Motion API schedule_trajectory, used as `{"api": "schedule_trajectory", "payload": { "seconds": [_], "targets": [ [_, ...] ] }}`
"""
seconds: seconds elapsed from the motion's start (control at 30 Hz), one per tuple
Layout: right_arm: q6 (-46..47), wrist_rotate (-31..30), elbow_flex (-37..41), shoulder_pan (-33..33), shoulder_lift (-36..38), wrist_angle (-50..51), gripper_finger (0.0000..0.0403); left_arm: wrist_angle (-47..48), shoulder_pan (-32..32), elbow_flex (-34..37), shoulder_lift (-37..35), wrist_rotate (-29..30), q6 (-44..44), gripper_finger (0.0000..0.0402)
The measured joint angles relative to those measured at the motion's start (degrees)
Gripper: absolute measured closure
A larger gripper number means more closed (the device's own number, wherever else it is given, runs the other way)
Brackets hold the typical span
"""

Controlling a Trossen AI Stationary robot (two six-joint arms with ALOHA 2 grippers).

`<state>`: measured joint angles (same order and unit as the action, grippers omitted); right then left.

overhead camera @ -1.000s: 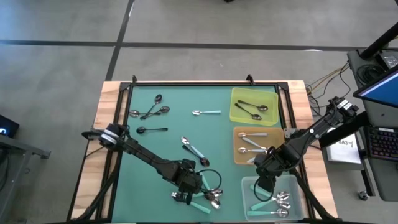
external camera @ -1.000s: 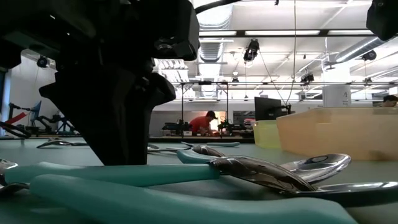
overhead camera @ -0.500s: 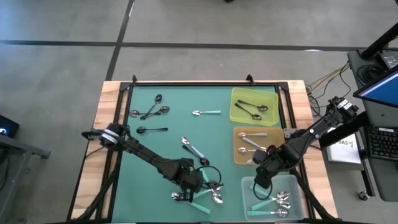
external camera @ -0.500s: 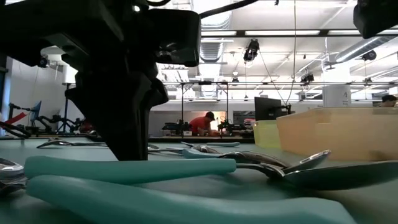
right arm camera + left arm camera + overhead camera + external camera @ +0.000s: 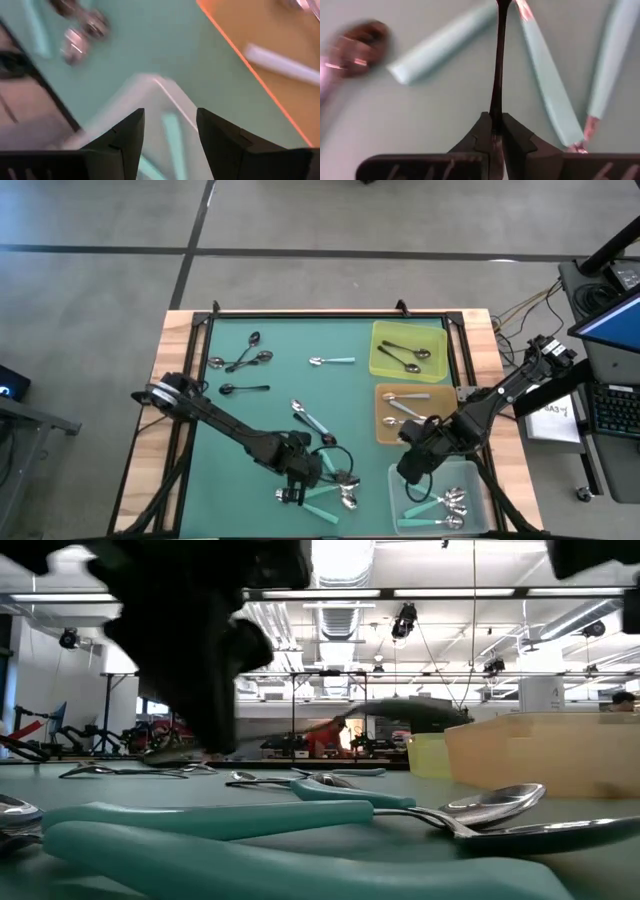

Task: Sort silverware by color (type)
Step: Put the black spoon into the yellow bin

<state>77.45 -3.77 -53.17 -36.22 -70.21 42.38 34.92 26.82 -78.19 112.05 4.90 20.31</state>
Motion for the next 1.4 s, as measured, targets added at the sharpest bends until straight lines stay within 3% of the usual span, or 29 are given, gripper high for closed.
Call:
{"api": "schedule_trajectory", "payload": {
  "seconds": [0.27,0.37,0.6,0.83,1.4],
  "targets": [
    [-0.26,-21.86,0.00,0.03,-0.16,-14.23,0.0232,1.23,-1.62,0.63,-5.44,9.26,0.24,0.0395],
    [-1.77,-26.39,0.00,0.07,-0.16,-16.46,0.0232,1.58,-2.82,2.64,-8.09,12.14,0.54,0.0397],
    [-1.77,-27.32,0.00,0.10,-0.16,-16.43,0.0232,-2.44,-3.29,13.79,-17.04,11.94,1.82,0.0400],
    [-2.71,-27.79,0.00,0.93,-0.16,-16.07,0.0232,-18.98,-3.58,21.28,-17.63,5.18,3.18,0.0397],
    [-7.00,-27.14,0.00,4.76,-0.16,-15.58,0.0232,-26.37,-3.26,20.88,-9.53,3.10,1.11,0.0253]
  ]
}}
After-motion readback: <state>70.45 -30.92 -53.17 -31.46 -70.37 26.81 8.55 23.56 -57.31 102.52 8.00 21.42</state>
